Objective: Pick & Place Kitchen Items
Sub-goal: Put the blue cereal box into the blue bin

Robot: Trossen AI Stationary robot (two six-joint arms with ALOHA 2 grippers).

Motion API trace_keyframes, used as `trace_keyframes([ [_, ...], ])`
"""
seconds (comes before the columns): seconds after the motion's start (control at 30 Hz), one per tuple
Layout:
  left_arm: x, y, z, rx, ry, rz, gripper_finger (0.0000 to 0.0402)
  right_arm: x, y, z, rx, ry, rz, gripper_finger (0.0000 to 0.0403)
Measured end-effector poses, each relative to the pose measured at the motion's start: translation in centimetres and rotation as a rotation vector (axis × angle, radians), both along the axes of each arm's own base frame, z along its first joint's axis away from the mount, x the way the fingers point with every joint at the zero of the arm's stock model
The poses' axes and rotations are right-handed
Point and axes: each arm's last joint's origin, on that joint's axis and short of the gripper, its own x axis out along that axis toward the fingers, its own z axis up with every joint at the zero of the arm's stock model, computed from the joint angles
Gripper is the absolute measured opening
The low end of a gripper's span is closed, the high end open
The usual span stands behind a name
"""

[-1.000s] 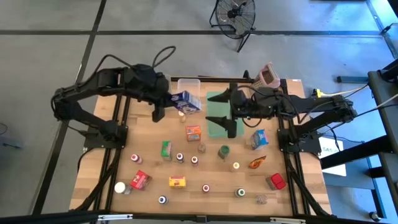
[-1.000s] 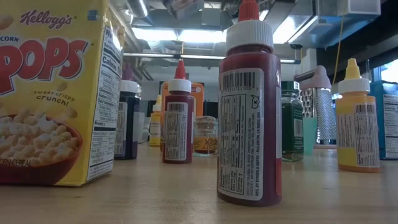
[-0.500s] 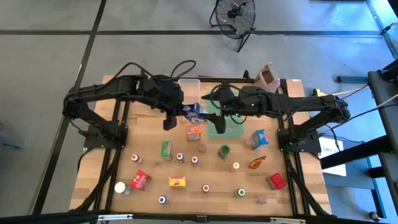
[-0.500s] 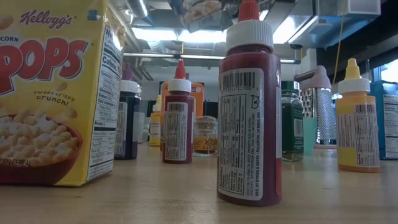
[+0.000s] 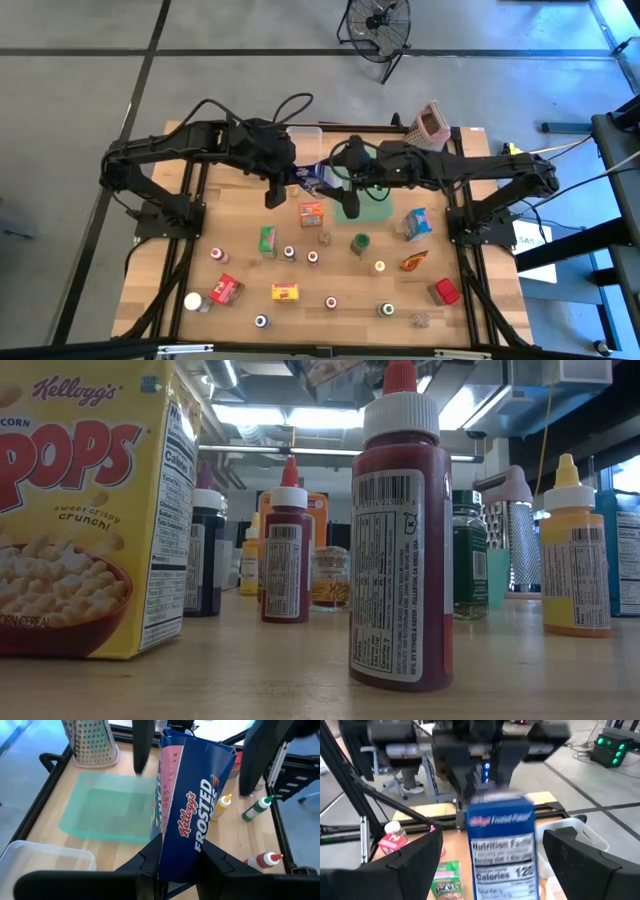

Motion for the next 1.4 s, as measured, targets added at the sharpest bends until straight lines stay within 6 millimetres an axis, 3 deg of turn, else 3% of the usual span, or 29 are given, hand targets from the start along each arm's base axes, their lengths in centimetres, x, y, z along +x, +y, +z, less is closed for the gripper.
trace_keyframes([
  [0.57,0.0,0.0,0.0,-0.016,0.002,0.001,0.0074,0.3,-0.5,-0.1,-0.025,-0.005,-0.009,0.0343],
  [1.03,0.0,0.0,0.0,-0.013,0.002,-0.001,0.0074,0.4,-0.7,0.0,-0.023,-0.021,-0.014,0.0249],
  [1.4,0.0,0.0,0.0,-0.009,0.003,0.003,0.0074,1.1,-1.2,-0.7,0.026,-0.003,0.022,0.021],
])
